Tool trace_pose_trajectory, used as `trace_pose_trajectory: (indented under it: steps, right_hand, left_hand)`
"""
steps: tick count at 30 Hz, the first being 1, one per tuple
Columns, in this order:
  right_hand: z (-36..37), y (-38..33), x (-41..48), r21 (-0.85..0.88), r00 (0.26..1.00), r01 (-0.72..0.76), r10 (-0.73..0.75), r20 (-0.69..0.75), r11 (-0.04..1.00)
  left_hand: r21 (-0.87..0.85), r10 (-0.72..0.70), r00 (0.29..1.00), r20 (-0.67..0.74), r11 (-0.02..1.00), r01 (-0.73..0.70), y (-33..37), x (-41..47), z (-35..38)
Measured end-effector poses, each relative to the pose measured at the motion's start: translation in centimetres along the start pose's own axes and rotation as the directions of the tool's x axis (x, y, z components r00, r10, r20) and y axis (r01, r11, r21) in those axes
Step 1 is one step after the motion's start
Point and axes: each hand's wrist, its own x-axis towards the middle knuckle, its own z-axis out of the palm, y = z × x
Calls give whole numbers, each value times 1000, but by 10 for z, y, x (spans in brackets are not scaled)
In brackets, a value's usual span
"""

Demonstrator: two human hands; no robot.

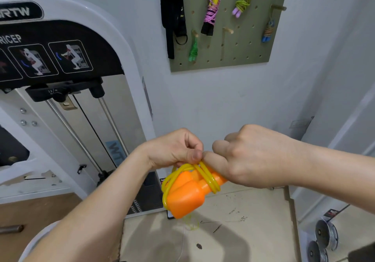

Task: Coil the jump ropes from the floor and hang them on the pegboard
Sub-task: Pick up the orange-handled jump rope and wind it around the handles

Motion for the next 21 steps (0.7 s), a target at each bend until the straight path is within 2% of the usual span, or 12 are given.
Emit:
trace_pose_trajectory:
  steps: [3,5,8,10,11,13,14,16,18,20,21]
  right_hand:
    - [0,0,0,-27,995,-32,29,-91,999]
    - [1,0,0,-15,988,-65,62,-143,998]
    - [4,4,3,50,963,-159,166,-213,986]
    - [7,5,5,113,939,-246,265,-220,963]
    - [9,4,6,155,926,-290,318,-206,944]
    - [11,1,8,268,894,-368,418,-162,890]
    - [12,-1,9,339,874,-398,465,-143,852]
    - [11,-4,11,490,819,-439,559,-126,753]
    - [10,-6,15,637,747,-468,659,-85,613]
    - [12,-5,19,775,660,-464,751,-19,428]
    - [13,-3,22,825,612,-457,791,21,332]
  left_hand:
    - [-286,59,998,12,957,-53,-16,5,8]
    - [-381,92,996,-15,920,-90,-21,9,17]
    - [-555,163,976,-148,803,-218,-29,16,25]
    - [-592,233,938,-256,729,-343,-24,10,26]
    - [-659,233,930,-284,657,-366,-25,8,26]
    - [-747,195,956,-219,597,-292,-26,14,37]
    - [-719,143,957,-252,634,-284,-24,13,38]
    - [-573,115,909,-400,743,-346,-16,8,40]
    - [-433,93,797,-596,799,-417,-7,8,42]
    - [-260,78,668,-740,883,-392,5,7,46]
    - [-177,100,630,-770,916,-361,8,5,48]
